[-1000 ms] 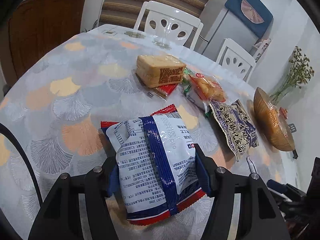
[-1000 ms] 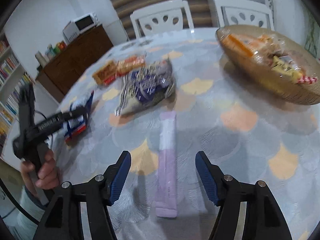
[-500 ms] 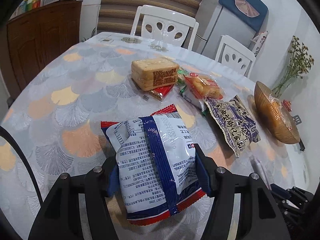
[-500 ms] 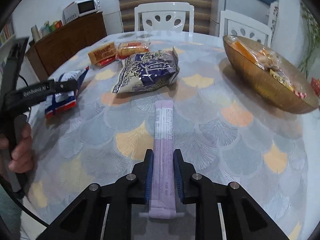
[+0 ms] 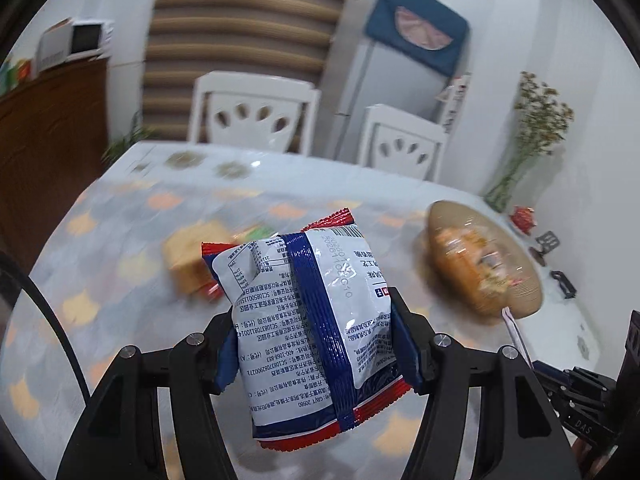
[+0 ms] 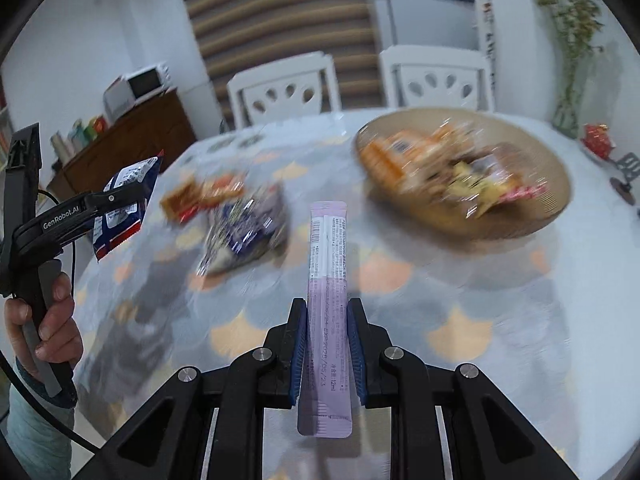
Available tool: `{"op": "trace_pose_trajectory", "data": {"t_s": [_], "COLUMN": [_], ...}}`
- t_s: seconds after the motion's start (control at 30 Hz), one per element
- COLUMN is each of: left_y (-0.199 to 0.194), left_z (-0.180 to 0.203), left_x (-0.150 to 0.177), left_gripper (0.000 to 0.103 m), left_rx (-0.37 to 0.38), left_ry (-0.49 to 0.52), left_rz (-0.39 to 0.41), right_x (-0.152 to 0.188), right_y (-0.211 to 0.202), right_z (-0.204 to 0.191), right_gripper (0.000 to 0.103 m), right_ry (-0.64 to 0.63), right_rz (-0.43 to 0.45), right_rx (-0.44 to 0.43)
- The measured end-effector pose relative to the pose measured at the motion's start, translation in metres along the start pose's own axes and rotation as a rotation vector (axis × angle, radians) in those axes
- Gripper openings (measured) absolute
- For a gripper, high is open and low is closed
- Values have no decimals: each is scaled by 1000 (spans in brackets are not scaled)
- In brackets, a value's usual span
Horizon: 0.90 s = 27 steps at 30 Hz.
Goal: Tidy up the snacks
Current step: 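Carry the chip bag and pink stick with both tools over the brown bowl, then open both tools over the bowl and move them back to the pile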
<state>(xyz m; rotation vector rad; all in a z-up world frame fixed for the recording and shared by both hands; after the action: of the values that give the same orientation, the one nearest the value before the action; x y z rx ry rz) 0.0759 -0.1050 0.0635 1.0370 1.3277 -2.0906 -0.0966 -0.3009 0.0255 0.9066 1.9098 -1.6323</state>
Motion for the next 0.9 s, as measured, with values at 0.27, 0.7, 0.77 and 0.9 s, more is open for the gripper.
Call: {"op": "trace_pose_trajectory", "data": {"t_s": [0.27, 0.7, 0.77, 0.9], "left_y": [36, 110, 121, 126], "left_z": [103, 209, 217, 216], "left_x": [-54, -71, -69, -64], "left_gripper": [61, 62, 67, 72], "left_rx": [256, 374, 369, 352], "left_ry": [53, 101, 97, 106], "left_rz": [-28, -140, -165, -180], "right_x": [-76, -143, -144, -135], "right_y": [-33, -18, -8, 1], "right_z": [68, 141, 146, 152], "right_gripper": [19, 19, 20, 34], "right_ry": [130, 327, 350, 380], "right_rz": [136, 182, 161, 129], "right_rx": [125, 223, 217, 204]}}
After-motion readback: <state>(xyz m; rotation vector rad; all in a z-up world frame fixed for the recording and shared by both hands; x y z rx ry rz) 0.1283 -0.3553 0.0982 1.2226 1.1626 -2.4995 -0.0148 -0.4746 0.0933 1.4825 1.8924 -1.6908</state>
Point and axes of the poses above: each gripper's, at about its wrist camera, not at the fingertips, and y roughly the way its jaws point, z to its right, x to its underside, the point moved 10 cm from there along y, roughly the way its jaws point, and after that the axes turned 2 degrees about z, right-handed, at the moved point
